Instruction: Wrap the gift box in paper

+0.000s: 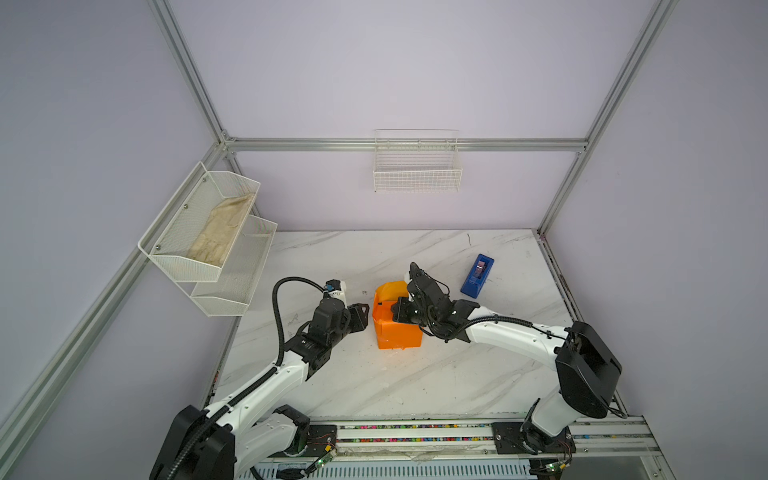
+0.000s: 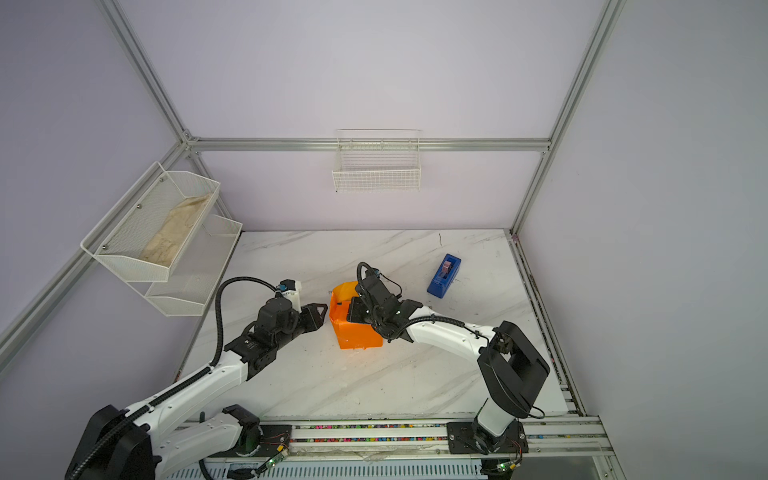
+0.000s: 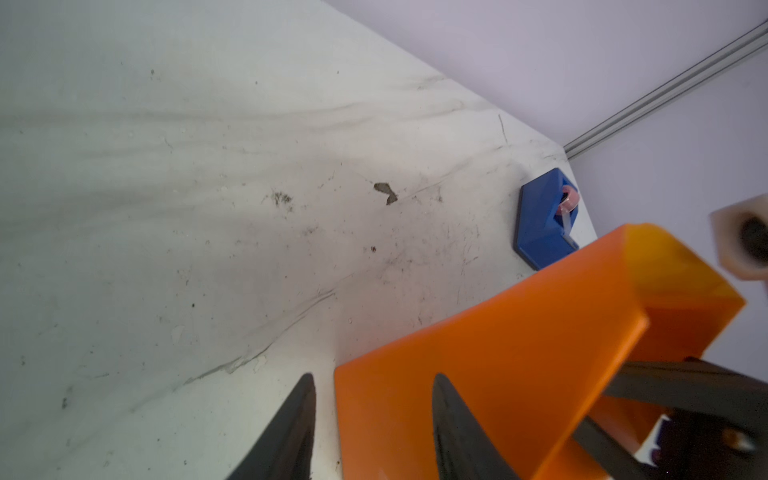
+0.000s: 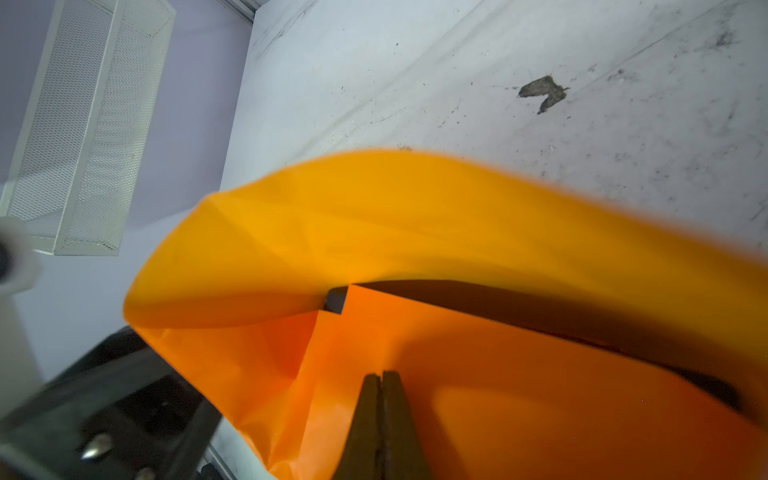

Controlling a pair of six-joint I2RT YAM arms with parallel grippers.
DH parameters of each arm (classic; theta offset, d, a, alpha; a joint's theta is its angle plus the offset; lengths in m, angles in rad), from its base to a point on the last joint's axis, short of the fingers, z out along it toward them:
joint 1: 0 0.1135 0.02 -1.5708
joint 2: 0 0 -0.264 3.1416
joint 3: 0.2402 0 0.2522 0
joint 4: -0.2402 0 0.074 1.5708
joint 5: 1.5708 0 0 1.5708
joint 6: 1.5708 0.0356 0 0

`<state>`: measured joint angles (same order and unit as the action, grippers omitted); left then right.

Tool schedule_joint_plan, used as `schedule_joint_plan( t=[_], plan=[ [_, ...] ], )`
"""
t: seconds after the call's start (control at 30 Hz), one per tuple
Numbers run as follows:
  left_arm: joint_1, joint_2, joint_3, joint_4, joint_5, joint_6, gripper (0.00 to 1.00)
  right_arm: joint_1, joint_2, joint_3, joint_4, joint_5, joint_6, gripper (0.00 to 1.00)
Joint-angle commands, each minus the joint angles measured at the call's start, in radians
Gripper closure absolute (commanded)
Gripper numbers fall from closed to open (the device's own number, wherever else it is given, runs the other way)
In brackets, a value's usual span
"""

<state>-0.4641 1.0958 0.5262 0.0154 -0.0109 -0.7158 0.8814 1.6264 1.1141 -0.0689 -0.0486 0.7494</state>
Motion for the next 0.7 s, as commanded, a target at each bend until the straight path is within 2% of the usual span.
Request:
schedule_joint_plan(
  t=[0.0, 0.23, 0.5, 0.67],
  plan=[
    [0.003, 0.021, -0.073, 0.177, 0.056, -0.052, 0.55, -0.005, 0.006, -0.038, -0.055, 0.003, 0.003, 1.0],
    [-0.076, 0.012, -0.111, 0.271, 0.002, -0.064, 0.52, -0.004, 0.015, -0.047, -0.049, 0.007, 0.01, 1.0],
    [-0.192, 0.006, -0.106, 0.305, -0.137, -0.058, 0.5, -0.005, 0.018, -0.079, -0.013, -0.001, 0.029, 1.0],
    [-0.242, -0.056, -0.117, 0.298, -0.247, -0.069, 0.48, -0.005, 0.018, -0.093, -0.004, -0.002, 0.032, 1.0]
  ],
)
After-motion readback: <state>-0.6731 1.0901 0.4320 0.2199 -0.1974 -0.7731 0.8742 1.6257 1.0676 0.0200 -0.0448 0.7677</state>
